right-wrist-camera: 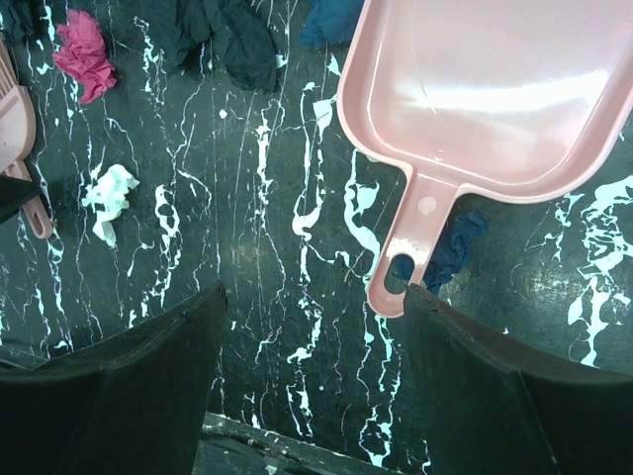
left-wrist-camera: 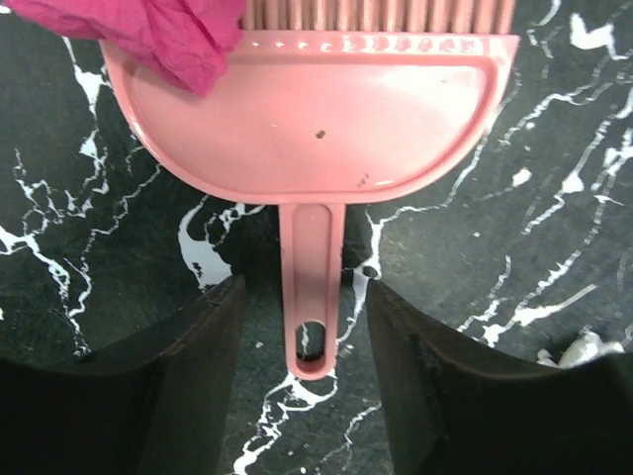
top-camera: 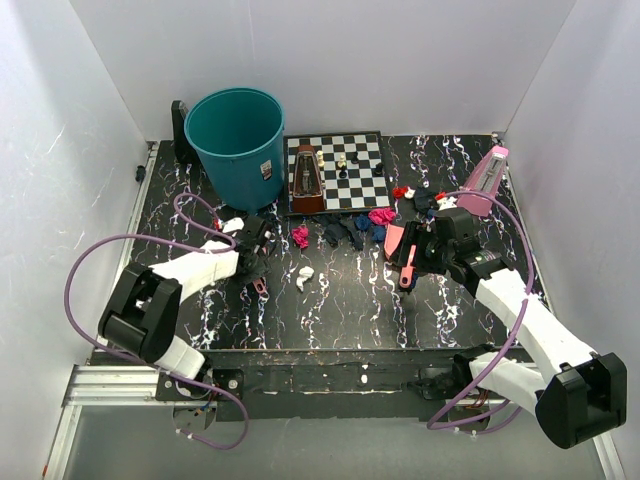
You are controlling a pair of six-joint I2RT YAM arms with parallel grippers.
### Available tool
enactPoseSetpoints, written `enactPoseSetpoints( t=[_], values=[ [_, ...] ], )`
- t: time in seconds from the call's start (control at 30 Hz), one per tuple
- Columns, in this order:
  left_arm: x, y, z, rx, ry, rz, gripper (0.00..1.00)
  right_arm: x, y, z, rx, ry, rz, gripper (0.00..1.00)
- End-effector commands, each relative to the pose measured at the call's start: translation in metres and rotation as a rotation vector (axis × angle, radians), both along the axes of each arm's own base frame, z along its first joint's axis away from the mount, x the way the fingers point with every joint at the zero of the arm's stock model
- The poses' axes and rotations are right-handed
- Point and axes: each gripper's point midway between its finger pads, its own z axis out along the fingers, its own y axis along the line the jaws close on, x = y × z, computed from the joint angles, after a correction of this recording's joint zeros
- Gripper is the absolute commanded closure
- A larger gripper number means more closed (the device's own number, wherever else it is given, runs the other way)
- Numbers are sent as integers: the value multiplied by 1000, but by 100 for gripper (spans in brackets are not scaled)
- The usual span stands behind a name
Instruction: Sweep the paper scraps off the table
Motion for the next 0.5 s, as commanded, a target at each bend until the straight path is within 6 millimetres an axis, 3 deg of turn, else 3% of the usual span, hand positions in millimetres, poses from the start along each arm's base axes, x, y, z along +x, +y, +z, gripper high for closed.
enactPoseSetpoints(
  t=[0.0, 0.17, 0.27, 0.3, 0.47],
  values=[
    [11, 14, 4, 78, -54, 54, 51, 5, 3, 19, 9, -58, 15, 22],
    [7, 16, -12, 99, -18, 63, 58, 5, 5, 24, 44, -88, 12, 24],
    [12, 7, -18, 74, -15, 13, 86, 5, 10, 27, 68, -95, 22, 24],
    [13, 5, -16, 75, -21, -4, 91, 5, 10, 27, 70, -93, 27, 24],
    [15, -1, 14, 47, -85, -85, 86, 6, 9, 24, 54, -75, 18, 25]
  ],
)
